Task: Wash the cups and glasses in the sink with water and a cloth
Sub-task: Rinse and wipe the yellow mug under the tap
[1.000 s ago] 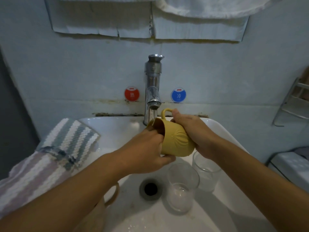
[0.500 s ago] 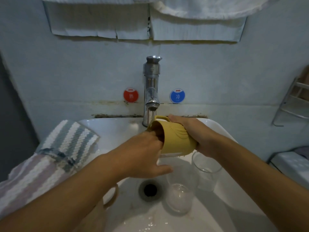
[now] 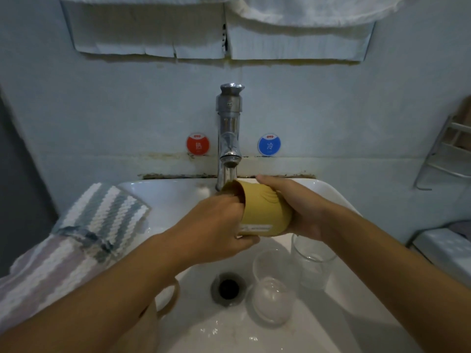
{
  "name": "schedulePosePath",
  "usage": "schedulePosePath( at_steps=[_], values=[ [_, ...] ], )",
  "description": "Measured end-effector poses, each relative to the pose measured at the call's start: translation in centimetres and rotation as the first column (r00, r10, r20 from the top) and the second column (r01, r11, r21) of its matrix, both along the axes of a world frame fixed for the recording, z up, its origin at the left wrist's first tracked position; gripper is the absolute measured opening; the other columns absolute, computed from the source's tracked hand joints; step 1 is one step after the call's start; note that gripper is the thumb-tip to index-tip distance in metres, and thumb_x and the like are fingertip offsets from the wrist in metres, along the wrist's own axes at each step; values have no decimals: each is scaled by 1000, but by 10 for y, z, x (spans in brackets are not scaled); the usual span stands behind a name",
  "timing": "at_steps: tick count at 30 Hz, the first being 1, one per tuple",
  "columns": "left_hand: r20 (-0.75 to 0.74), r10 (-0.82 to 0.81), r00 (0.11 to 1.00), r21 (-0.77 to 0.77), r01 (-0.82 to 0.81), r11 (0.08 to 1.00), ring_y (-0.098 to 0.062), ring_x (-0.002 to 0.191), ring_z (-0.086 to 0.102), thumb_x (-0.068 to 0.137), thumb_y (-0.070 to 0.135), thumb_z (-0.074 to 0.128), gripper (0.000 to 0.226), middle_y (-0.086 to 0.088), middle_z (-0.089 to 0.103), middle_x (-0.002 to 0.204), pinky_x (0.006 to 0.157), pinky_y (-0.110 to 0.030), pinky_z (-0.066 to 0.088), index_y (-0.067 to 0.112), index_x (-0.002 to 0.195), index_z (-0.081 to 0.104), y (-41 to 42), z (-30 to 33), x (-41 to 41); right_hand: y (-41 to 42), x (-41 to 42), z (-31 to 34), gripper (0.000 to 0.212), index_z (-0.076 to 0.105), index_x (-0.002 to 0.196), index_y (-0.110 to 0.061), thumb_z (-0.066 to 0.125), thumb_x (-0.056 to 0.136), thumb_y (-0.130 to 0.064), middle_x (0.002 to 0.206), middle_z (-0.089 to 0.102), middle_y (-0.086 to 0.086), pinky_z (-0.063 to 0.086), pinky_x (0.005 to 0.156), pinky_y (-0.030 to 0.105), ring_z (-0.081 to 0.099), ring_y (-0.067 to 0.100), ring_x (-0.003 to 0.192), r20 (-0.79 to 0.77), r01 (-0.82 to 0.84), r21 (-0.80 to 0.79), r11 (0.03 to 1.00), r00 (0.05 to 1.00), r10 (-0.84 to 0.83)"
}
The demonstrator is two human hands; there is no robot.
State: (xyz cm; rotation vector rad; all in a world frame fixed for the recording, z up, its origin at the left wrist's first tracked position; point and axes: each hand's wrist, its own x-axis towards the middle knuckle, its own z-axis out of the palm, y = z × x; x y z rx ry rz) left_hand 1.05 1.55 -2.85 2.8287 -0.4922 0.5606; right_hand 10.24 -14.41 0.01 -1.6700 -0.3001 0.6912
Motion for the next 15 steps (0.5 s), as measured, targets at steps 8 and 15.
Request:
schedulePosePath(
  at_steps=[8, 15],
  values=[
    [-191, 7, 982, 26, -2, 1000, -8, 122, 53, 88, 54, 62, 74, 10, 49, 143, 101, -29, 49, 31, 150, 30, -5, 6, -3, 6, 1, -4, 35, 61, 112, -24, 59, 91, -52, 111, 69, 10, 57, 88, 47, 68, 30, 100, 84, 47, -41, 998, 996, -43],
    [-156, 21, 988, -33, -26, 999, -9, 110, 60, 89, 46, 65, 66, 6, 58, 133, 93, -25, 54, 25, 146, 39, -9, 8, -5, 6, 1, -4, 33, 61, 109, -23, 59, 91, -52, 108, 70, 11, 58, 84, 46, 69, 30, 97, 80, 74, -43, 996, 994, -70]
  ],
)
